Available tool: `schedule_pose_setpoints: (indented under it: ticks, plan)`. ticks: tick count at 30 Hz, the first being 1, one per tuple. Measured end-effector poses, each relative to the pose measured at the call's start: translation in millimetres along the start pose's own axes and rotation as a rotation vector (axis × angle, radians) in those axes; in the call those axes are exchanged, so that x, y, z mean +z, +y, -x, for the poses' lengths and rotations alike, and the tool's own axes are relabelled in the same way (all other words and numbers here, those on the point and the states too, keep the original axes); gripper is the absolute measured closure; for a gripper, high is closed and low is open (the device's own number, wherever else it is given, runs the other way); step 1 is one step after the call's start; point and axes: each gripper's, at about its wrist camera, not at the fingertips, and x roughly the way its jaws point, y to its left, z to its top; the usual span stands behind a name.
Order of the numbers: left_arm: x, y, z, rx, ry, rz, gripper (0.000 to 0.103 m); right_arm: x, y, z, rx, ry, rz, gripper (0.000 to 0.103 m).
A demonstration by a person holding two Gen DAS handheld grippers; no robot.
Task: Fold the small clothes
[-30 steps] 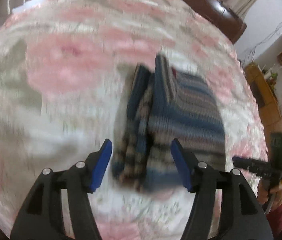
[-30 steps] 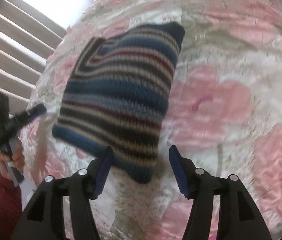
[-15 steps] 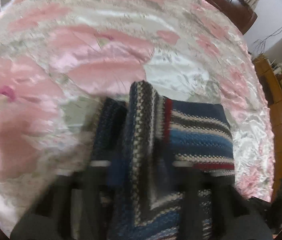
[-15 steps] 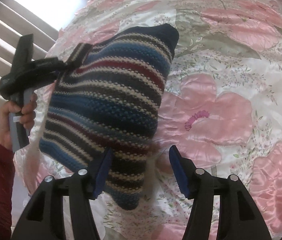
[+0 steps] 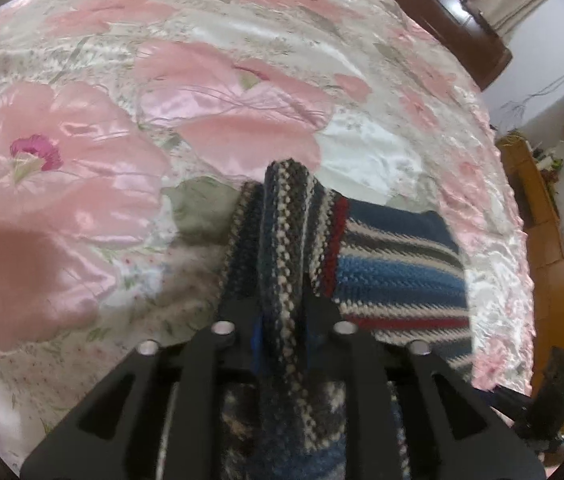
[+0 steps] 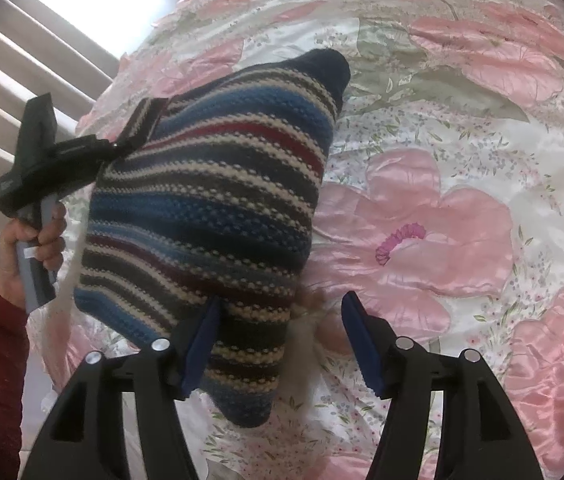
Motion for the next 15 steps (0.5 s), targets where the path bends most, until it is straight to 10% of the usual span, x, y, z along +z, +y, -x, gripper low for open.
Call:
schedule_pose_setpoints:
  ticks: [6, 15]
  plan:
    - [-23, 6, 31, -0.140, 0.039, 0.005, 0.019, 9, 0, 21, 0.053, -0.038, -0.015, 0.025]
    - [-52, 19, 5, -0.206, 0.177, 0.006, 0.019, 34, -8, -8, 0.127, 0.016, -0.102, 0.020]
